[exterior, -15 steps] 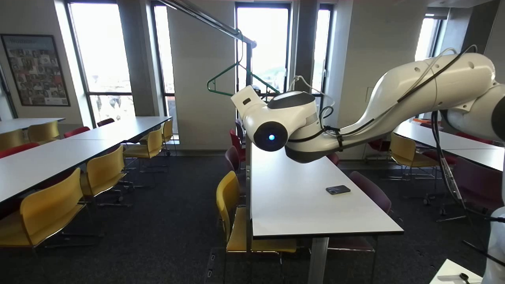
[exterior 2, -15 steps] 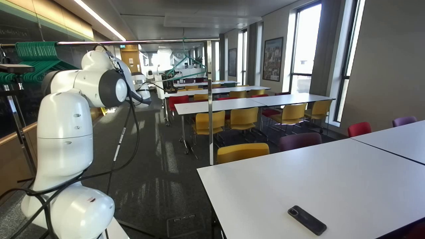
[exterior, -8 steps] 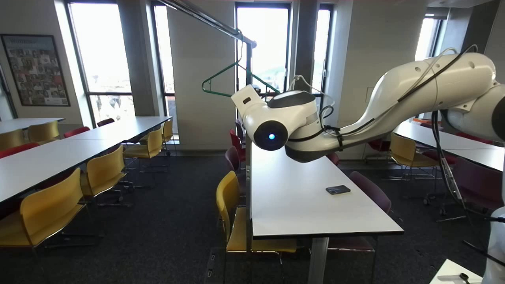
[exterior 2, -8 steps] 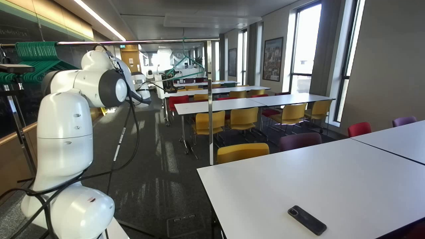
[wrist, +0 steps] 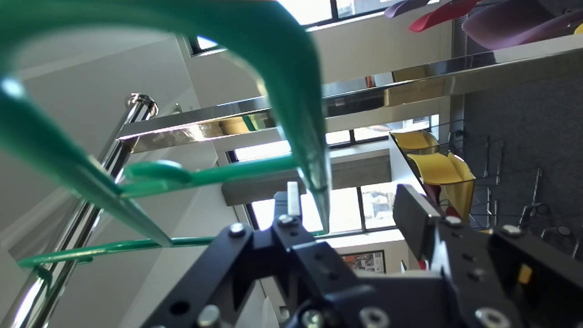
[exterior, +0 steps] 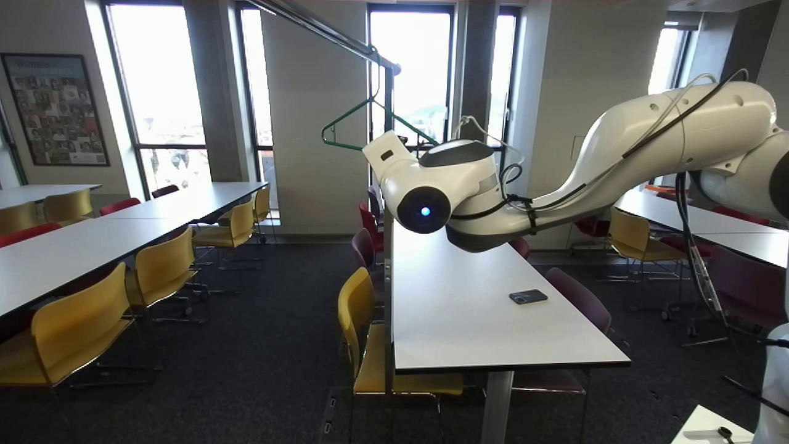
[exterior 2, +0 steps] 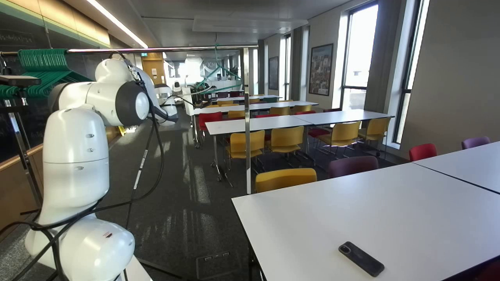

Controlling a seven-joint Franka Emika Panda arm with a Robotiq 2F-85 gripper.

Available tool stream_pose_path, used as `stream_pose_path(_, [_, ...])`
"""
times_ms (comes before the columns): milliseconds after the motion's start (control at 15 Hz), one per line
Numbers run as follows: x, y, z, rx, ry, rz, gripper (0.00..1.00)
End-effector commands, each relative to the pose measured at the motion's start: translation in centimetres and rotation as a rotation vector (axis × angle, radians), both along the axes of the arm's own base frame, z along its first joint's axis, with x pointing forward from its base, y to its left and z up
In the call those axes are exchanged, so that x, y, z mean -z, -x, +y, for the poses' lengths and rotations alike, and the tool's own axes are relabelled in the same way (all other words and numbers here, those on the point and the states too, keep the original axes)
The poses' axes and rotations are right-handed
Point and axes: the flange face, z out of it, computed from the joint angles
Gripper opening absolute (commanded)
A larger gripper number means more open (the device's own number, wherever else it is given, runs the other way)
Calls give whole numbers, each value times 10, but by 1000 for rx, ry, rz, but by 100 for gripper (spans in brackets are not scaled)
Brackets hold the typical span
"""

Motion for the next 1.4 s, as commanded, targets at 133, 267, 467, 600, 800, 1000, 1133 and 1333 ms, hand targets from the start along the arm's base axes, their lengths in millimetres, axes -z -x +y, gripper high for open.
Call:
stream_pose_path(133, [-13, 3, -3, -19, -2, -10, 13])
stream_pose_path(267, [-14, 4, -4, -19, -1, -13, 1])
stream_pose_path(467, [-16, 5, -4, -19, -1, -15, 3])
stream_pose_path(600, [-15, 5, -4, -20, 0, -15, 3])
stream_pose_path(800, [-15, 6, -3, -22, 1, -14, 3])
stream_pose_path(1000, [-23, 14, 2, -46, -11, -26, 3])
stream_pose_path(1133, [-34, 22, 5, -68, -23, -39, 3])
stream_pose_path(1333, [-53, 38, 8, -101, -32, -60, 3])
